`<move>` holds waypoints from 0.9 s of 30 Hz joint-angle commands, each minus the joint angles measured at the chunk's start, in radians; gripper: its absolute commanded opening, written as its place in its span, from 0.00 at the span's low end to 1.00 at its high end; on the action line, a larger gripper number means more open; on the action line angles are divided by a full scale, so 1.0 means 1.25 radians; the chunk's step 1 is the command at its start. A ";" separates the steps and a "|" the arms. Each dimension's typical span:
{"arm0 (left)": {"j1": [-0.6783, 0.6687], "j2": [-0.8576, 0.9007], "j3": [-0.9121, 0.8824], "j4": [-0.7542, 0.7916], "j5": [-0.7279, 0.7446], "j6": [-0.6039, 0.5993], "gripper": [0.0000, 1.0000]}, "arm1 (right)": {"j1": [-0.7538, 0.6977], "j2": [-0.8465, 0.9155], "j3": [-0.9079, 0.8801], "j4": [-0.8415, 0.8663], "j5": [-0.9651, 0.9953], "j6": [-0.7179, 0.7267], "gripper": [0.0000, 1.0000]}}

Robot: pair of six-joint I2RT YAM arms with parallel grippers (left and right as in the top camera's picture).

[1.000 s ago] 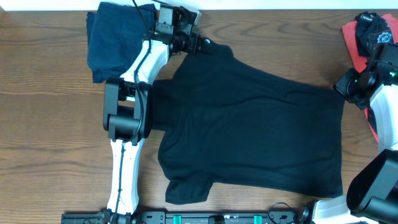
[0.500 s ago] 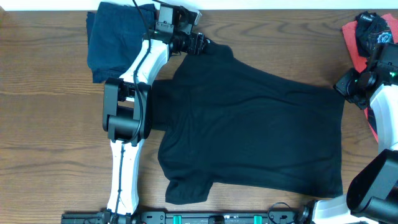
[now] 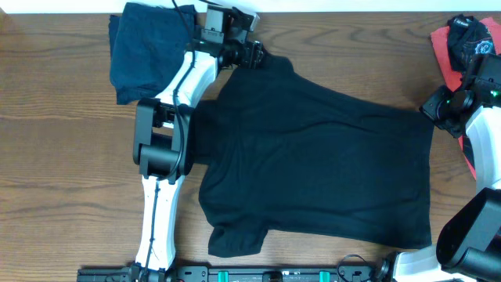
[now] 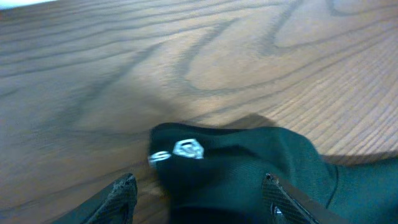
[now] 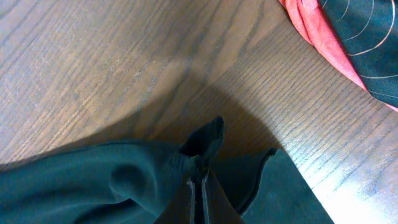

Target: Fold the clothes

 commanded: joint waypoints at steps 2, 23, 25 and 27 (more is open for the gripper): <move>-0.012 0.033 0.002 0.004 -0.001 0.005 0.66 | 0.007 -0.002 -0.004 0.000 0.005 -0.006 0.01; 0.009 0.061 0.002 0.008 -0.009 0.004 0.66 | 0.007 -0.002 -0.004 -0.002 0.005 -0.006 0.01; 0.009 0.064 0.002 0.011 -0.009 0.004 0.66 | 0.007 -0.002 -0.004 -0.002 0.005 -0.006 0.01; 0.008 0.064 0.002 0.015 -0.009 0.002 0.66 | 0.007 -0.002 -0.004 -0.001 0.005 -0.006 0.01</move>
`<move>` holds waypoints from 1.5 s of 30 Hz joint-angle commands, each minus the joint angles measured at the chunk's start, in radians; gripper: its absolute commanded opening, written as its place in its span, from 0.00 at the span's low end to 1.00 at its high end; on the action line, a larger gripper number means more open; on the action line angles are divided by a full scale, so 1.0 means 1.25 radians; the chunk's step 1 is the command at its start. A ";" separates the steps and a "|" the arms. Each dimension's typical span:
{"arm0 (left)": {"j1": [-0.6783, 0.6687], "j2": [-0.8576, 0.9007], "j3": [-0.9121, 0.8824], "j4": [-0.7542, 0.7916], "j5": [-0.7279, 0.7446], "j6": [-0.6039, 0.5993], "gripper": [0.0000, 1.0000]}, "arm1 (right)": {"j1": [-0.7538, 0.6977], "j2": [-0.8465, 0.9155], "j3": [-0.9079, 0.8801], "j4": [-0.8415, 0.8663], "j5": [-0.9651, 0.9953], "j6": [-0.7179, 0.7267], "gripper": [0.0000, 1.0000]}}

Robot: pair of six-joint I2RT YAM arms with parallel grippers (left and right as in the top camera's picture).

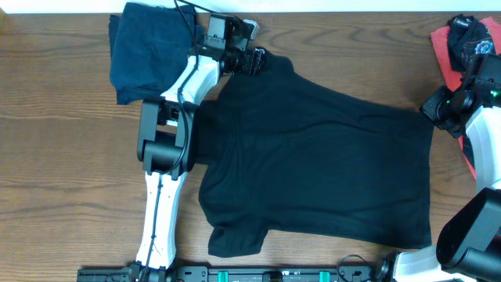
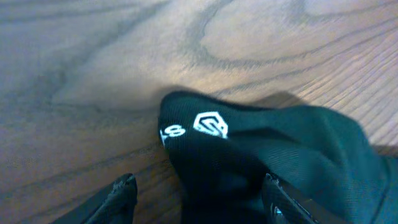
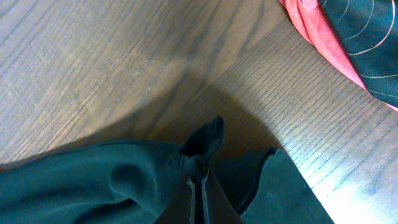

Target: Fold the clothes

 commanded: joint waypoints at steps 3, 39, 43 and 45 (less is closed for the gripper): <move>-0.002 0.014 0.002 0.015 -0.005 -0.008 0.65 | 0.007 -0.002 -0.004 -0.001 0.005 -0.006 0.01; -0.005 0.011 0.002 0.017 0.045 -0.037 0.07 | 0.007 -0.002 -0.004 0.005 0.006 -0.006 0.01; 0.017 -0.019 0.002 0.016 0.045 -0.037 0.06 | 0.007 -0.002 -0.004 0.009 0.011 -0.006 0.01; 0.031 -0.042 0.002 0.013 0.045 -0.049 0.06 | 0.007 -0.002 -0.004 0.009 0.024 -0.006 0.01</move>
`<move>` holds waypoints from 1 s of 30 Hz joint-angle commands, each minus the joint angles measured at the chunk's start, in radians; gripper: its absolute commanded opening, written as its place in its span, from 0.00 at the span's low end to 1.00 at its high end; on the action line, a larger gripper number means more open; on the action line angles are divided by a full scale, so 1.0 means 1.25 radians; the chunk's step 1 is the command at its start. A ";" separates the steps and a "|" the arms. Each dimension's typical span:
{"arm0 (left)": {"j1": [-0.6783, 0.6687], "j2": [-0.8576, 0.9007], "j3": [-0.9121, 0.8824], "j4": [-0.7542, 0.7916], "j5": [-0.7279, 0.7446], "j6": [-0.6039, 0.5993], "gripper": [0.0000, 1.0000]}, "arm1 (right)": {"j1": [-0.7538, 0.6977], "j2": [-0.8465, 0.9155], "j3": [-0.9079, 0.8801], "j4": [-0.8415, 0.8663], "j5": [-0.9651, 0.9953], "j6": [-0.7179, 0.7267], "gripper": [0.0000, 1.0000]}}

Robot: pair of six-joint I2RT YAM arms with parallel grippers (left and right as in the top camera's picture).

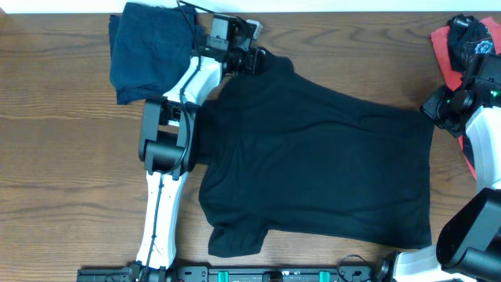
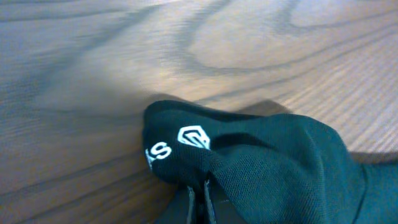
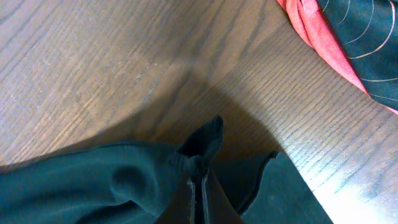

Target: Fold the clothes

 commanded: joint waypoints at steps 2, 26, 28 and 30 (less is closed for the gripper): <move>0.042 -0.064 0.002 -0.012 0.011 -0.034 0.06 | 0.007 -0.002 -0.005 0.002 0.032 -0.006 0.01; 0.090 -0.225 0.002 -0.362 0.011 -0.023 0.06 | 0.005 -0.002 -0.031 0.032 0.066 0.039 0.01; 0.091 -0.241 0.002 -0.419 0.010 -0.006 0.06 | 0.005 -0.002 -0.031 0.037 0.066 0.040 0.01; 0.092 -0.255 0.002 -0.467 0.010 0.006 0.06 | 0.005 -0.002 -0.031 0.041 0.066 0.044 0.01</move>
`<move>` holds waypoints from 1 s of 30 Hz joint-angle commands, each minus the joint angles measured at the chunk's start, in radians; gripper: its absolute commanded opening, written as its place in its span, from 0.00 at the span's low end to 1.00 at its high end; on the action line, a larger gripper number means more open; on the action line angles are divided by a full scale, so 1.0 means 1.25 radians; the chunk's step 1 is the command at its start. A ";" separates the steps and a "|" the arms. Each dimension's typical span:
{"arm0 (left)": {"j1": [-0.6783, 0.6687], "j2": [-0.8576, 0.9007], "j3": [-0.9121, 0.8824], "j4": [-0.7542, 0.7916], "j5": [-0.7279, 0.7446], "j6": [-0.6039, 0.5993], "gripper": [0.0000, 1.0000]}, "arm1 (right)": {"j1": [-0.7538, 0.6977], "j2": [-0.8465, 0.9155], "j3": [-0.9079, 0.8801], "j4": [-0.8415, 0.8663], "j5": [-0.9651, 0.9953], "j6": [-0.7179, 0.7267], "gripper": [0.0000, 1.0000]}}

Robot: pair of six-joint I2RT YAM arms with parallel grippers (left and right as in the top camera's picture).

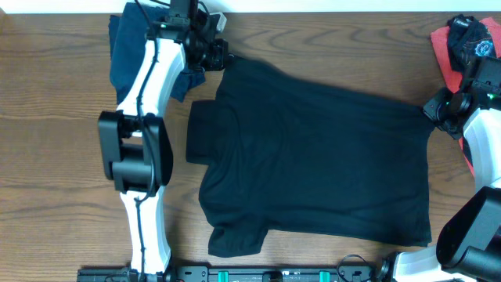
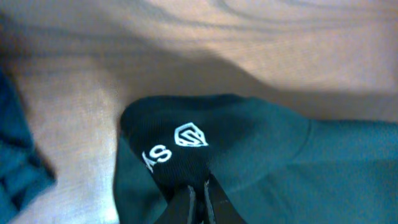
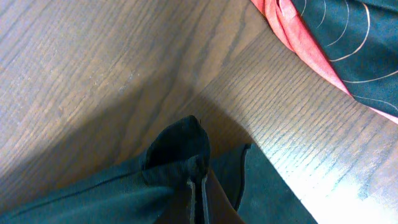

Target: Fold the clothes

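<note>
A black T-shirt (image 1: 321, 149) lies spread flat across the middle of the wooden table (image 1: 55, 157). At its far left corner my left gripper (image 1: 215, 56) is shut on the collar, where a white logo (image 2: 189, 135) shows in the left wrist view just ahead of the closed fingers (image 2: 186, 205). My right gripper (image 1: 433, 110) is shut on the shirt's far right corner, a bunched fold of black cloth (image 3: 180, 149) pinched between its fingers (image 3: 193, 199).
A folded dark blue garment (image 1: 145, 47) lies at the back left, right beside my left gripper. A red and black garment (image 1: 462, 39) is piled at the back right, seen close in the right wrist view (image 3: 336, 43). Bare wood lies left of the shirt.
My left gripper, still shut on the collar, has moved left toward the blue garment, and the shirt's top edge now lies stretched straighter. The right gripper shifted slightly with its corner.
My left gripper stood open around the collar at the shirt's far left corner while the right held the far right corner. Then the left was shut on the collar. Now the collar sits farther left and the shirt lies flatter.
</note>
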 commanded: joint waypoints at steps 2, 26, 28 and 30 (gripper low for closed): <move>0.005 -0.045 0.002 -0.074 -0.004 0.036 0.06 | 0.005 -0.002 -0.004 0.010 0.022 0.021 0.01; 0.005 -0.047 -0.024 -0.424 -0.262 0.041 0.06 | 0.005 -0.001 -0.004 -0.045 0.012 0.023 0.01; 0.005 -0.047 -0.041 -0.423 -0.263 0.041 0.06 | 0.005 -0.001 -0.004 -0.057 0.012 0.023 0.01; 0.005 -0.047 -0.060 -0.420 -0.263 0.041 0.06 | 0.005 -0.001 -0.004 -0.068 0.012 0.023 0.01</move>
